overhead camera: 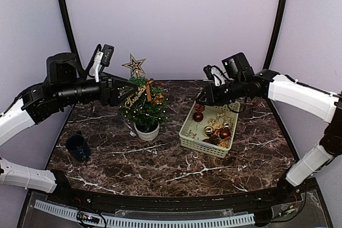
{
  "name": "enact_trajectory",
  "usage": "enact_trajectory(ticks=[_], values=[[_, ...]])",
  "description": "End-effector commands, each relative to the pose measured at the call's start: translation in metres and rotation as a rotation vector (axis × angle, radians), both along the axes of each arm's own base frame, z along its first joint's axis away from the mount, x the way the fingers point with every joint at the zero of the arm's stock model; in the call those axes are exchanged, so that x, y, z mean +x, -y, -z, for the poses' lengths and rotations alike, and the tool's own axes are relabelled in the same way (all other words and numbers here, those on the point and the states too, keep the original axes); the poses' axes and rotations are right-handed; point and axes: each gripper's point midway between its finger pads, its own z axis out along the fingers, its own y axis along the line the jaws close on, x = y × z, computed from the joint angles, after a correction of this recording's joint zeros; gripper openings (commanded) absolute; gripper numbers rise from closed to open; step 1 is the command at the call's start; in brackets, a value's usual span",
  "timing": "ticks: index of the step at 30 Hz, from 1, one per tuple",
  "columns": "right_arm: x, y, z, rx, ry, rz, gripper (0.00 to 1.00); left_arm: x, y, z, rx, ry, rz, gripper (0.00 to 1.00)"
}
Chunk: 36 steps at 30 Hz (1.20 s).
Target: Decorate the small christmas tree
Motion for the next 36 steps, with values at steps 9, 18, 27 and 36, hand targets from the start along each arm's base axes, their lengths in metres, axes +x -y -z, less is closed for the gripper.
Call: enact_trajectory(ticks=[9, 18, 27, 36], values=[[-0.050, -0.053, -0.119, 0.325, 0.132, -0.206, 0.28, -0.004, 0.102, 0.011, -0.150, -0.166, 0.167, 0.79], [-0.086, -0.080, -0.155, 0.436, 0.165, -0.334, 0.29, -0.009, 0.115, 0.017, -0.172, -0.220, 0.221, 0.84], [-0.055, -0.049, -0.082, 0.202, 0.164, -0.107, 0.30, -0.016, 0.093, 0.035, -0.107, -0.189, 0.177, 0.84], [-0.103, -0.031, 0.045, -0.115, -0.006, -0.137, 0.47, -0.015, 0.056, 0.052, -0.003, -0.219, 0.075, 0.85]])
